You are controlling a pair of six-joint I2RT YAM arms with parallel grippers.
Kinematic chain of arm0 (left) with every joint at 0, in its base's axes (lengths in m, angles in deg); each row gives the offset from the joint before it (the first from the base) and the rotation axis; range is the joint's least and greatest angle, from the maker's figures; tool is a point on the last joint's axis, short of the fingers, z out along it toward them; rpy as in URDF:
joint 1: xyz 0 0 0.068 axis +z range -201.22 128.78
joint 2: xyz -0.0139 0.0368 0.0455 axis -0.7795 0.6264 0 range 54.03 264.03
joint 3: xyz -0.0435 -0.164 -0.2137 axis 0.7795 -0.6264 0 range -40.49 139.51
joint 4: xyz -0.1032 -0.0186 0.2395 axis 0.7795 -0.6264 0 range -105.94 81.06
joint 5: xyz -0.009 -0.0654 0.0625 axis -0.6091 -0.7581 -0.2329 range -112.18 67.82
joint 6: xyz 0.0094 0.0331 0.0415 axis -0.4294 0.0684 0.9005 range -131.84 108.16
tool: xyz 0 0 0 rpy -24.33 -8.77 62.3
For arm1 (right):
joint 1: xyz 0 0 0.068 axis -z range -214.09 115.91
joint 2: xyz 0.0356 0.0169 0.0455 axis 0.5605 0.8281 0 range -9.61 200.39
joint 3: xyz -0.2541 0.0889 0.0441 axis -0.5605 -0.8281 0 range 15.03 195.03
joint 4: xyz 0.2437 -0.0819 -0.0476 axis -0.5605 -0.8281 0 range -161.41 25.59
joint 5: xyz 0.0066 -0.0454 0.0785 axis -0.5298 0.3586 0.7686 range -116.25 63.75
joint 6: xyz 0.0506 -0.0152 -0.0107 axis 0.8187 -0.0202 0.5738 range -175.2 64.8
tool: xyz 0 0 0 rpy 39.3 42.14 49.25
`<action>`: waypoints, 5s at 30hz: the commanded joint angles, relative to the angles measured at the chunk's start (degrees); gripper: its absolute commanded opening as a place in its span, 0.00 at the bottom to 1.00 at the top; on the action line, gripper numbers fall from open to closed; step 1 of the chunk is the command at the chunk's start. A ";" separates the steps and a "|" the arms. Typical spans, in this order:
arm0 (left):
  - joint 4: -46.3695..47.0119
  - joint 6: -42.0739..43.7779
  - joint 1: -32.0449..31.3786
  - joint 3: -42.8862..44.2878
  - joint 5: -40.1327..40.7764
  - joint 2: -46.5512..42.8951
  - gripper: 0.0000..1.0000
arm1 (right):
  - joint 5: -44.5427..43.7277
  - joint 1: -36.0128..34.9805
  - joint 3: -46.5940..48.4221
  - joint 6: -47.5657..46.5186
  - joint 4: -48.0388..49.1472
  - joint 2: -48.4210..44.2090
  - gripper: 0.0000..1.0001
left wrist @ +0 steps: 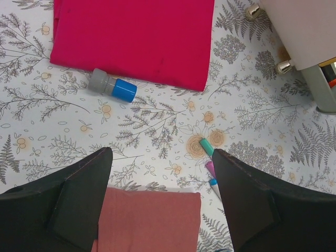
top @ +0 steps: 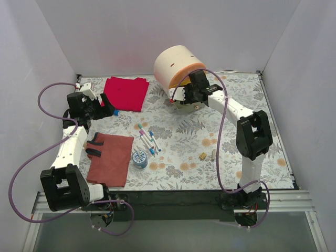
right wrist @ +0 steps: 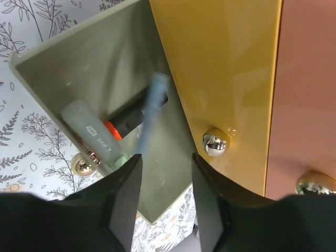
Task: Sort the stationery into containers
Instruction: Place the pen in the drawer, then pick up the pen from the center of the board, then place the pen in the drawer, then pick up the pen from the center of the board.
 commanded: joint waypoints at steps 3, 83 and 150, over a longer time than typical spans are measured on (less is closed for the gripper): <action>-0.49 0.56 0.74 2.25 -0.88 -0.90 0.77 | -2.86 0.85 1.72 -2.21 3.30 -2.51 0.55; 3.20 -4.18 0.57 -0.03 7.20 -0.46 0.81 | 0.75 -14.19 1.29 37.38 -9.99 -9.10 0.01; -0.49 -1.64 0.92 -3.90 9.57 -6.79 0.81 | 6.29 -24.02 22.71 79.35 -11.99 19.36 0.58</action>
